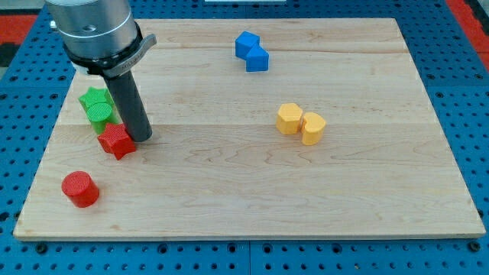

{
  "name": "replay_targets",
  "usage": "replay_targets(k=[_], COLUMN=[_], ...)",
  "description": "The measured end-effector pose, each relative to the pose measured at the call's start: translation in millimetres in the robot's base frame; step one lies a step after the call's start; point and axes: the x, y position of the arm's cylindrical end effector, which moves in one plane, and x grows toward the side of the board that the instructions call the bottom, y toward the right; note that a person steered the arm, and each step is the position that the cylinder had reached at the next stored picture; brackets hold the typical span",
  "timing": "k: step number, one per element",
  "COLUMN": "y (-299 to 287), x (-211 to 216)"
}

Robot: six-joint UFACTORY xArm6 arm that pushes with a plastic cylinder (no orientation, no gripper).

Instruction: Point the arm at the right of the red star

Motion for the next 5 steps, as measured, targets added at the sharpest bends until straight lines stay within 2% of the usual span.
replay_targets(k=[1, 2, 4, 5], y=[8, 9, 4, 31], x=[-24, -22, 47, -10])
